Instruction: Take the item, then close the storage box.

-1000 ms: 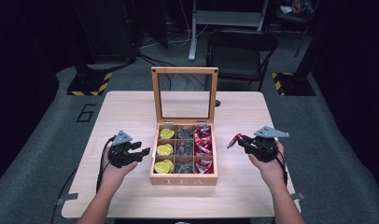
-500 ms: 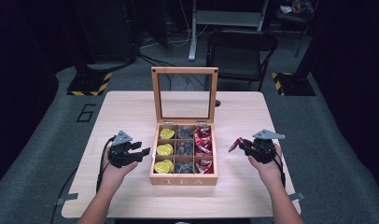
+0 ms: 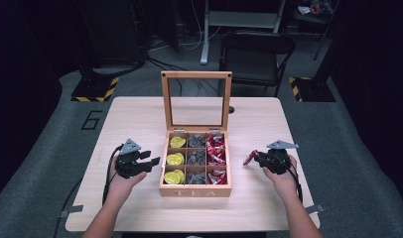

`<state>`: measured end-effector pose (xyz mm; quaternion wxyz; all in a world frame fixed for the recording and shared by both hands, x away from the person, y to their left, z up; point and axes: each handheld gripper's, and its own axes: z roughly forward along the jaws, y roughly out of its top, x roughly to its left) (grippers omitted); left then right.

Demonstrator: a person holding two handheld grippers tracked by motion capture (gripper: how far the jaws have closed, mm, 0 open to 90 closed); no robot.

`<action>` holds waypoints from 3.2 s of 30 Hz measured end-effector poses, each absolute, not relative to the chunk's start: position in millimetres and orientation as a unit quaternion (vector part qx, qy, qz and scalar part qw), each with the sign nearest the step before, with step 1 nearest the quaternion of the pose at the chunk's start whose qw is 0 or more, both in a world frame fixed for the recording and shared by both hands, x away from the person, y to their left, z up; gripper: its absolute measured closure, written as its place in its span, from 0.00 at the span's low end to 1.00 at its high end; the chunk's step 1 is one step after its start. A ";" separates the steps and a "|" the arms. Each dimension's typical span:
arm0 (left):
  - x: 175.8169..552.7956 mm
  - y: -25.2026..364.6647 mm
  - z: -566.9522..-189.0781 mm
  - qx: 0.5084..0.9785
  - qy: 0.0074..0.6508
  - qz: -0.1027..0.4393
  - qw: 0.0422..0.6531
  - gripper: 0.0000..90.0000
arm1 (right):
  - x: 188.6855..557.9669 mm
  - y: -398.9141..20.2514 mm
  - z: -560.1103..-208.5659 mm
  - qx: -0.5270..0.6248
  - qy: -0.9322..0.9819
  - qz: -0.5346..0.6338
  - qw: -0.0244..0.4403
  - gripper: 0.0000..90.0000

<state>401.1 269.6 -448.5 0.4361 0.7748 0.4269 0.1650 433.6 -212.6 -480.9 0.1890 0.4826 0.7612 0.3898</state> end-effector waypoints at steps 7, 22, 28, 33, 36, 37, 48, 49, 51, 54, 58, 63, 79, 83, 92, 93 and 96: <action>401.4 270.3 -447.9 0.777 0.423 0.168 0.435 0.55 | 438.5 -216.4 -491.9 0.495 0.766 0.367 0.182 0.82; 401.3 269.1 -448.3 0.779 0.421 0.167 0.433 0.55 | 442.6 -220.7 -499.2 0.508 0.767 0.345 0.186 0.82; 401.1 269.6 -448.0 0.777 0.423 0.168 0.435 0.55 | 443.7 -224.1 -500.5 0.512 0.764 0.346 0.185 0.82; 401.1 269.8 -448.0 0.777 0.423 0.168 0.435 0.55 | 443.7 -223.4 -500.4 0.513 0.763 0.348 0.184 0.81; 401.3 270.0 -448.0 0.779 0.421 0.169 0.433 0.55 | 443.2 -222.9 -499.8 0.515 0.761 0.349 0.182 0.80; 401.5 270.2 -448.0 0.779 0.420 0.170 0.433 0.55 | 443.1 -222.9 -499.8 0.515 0.761 0.349 0.183 0.80; 401.4 271.9 -448.1 0.772 0.430 0.167 0.437 0.54 | 438.3 -218.0 -494.4 0.507 0.765 0.348 0.192 0.56; 401.7 272.6 -448.1 0.773 0.428 0.169 0.436 0.53 | 437.6 -217.1 -493.1 0.503 0.767 0.347 0.197 0.55; 401.7 272.9 -448.1 0.770 0.433 0.166 0.438 0.52 | 435.4 -215.7 -489.4 0.501 0.765 0.352 0.198 0.53; 402.0 273.8 -448.8 0.770 0.436 0.162 0.436 0.51 | 433.2 -214.9 -483.0 0.497 0.764 0.361 0.200 0.51; 403.2 275.2 -449.8 0.770 0.437 0.163 0.435 0.50 | 431.0 -212.6 -476.8 0.495 0.762 0.372 0.192 0.49; 403.3 276.2 -449.6 0.768 0.439 0.162 0.438 0.50 | 429.1 -208.2 -475.6 0.487 0.770 0.368 0.185 0.47; 403.0 277.6 -448.6 0.764 0.444 0.161 0.440 0.50 | 436.8 -191.0 -456.4 0.459 0.780 0.388 0.174 0.46; 403.3 277.3 -449.0 0.764 0.444 0.161 0.440 0.50 | 441.6 -184.1 -448.1 0.444 0.791 0.383 0.176 0.46; 403.4 276.2 -449.7 0.766 0.442 0.160 0.438 0.50 | 458.4 -168.8 -432.8 0.424 0.801 0.391 0.160 0.46; 403.4 276.3 -449.8 0.766 0.442 0.160 0.438 0.50 | 459.7 -168.0 -432.0 0.423 0.801 0.392 0.160 0.46; 403.6 276.5 -450.0 0.767 0.442 0.159 0.437 0.50 | 465.8 -164.9 -428.7 0.420 0.804 0.391 0.158 0.47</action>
